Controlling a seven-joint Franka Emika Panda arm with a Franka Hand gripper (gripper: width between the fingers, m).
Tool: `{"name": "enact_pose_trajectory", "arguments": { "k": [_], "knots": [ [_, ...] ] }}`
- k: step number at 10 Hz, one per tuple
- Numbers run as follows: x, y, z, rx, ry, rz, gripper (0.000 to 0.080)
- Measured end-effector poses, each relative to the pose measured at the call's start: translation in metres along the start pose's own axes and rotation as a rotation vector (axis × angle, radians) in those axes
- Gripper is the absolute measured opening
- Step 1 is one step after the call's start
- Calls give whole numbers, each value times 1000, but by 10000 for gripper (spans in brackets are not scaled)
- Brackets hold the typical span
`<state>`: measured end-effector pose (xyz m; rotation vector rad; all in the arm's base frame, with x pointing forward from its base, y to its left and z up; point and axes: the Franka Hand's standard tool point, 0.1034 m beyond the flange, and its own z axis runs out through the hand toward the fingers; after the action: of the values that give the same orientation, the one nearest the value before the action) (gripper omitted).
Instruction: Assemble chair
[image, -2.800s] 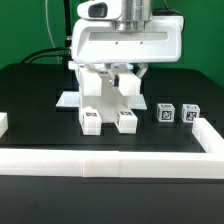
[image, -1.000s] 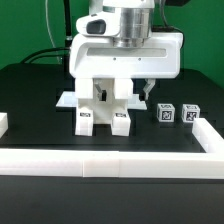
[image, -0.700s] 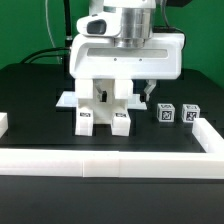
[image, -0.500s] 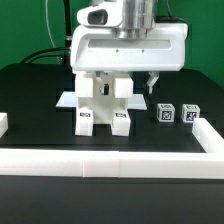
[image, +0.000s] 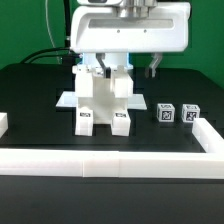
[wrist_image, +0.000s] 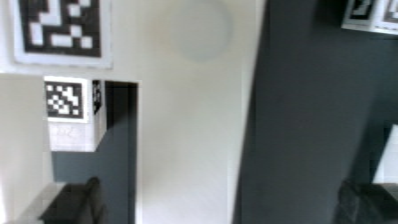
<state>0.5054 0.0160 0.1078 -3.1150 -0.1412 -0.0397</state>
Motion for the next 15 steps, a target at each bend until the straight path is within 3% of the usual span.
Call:
{"name": "enact_pose_trajectory", "arguments": {
  "k": [4, 8, 11, 15],
  "knots": [
    [-32, -9, -16, 28, -7, 51, 649],
    [-34, -8, -12, 27, -15, 53, 649],
    [-67, -8, -2, 31, -32, 71, 649],
    [-79, -5, 6, 26, -41, 74, 649]
  ]
}}
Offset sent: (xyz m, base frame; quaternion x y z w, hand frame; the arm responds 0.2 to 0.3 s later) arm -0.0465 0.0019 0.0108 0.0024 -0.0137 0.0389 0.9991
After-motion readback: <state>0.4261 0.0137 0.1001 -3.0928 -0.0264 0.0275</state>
